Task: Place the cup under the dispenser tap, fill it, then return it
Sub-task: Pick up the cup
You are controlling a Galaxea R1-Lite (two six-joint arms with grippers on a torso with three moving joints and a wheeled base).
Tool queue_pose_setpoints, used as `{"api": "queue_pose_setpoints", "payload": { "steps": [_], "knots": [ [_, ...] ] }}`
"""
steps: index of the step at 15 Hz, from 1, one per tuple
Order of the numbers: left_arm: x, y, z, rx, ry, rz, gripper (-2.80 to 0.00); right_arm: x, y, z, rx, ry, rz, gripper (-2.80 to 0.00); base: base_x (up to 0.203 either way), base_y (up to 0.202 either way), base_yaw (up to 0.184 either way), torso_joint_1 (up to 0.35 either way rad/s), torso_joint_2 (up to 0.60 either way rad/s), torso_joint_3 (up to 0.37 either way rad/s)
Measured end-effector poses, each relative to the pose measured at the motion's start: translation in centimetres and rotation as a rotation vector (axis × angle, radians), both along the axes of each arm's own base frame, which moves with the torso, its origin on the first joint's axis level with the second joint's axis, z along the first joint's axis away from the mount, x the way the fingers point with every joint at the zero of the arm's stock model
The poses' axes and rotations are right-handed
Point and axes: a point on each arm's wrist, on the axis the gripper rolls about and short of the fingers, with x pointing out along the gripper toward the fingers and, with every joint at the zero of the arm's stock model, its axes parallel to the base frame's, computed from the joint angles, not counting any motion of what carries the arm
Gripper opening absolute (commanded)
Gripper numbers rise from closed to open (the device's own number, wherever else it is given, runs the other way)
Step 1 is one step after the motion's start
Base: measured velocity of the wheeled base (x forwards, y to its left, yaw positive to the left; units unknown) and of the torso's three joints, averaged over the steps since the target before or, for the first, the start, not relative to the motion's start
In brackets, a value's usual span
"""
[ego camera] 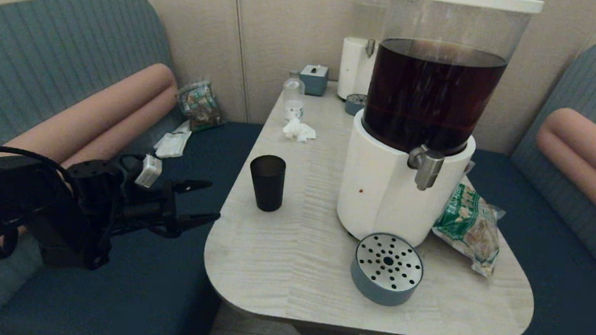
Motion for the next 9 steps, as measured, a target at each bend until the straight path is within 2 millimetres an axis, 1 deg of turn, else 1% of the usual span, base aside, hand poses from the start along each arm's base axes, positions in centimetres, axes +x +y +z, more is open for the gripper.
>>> {"api": "queue_pose_setpoints", "payload": {
  "steps": [4, 9],
  "knots": [
    [1.9, -1.8, -0.6, -0.021, -0.015, 0.016, 0.00, 0.0, 0.0, 0.0, 0.000, 0.000, 0.000, -2.80, 0.000, 0.000, 0.000, 0.000, 0.00, 0.000],
    [3.0, -4.6, -1.4, -0.053, -0.013, 0.021, 0.00, 0.0, 0.0, 0.0, 0.000, 0.000, 0.000, -2.80, 0.000, 0.000, 0.000, 0.000, 0.00, 0.000]
  ]
}}
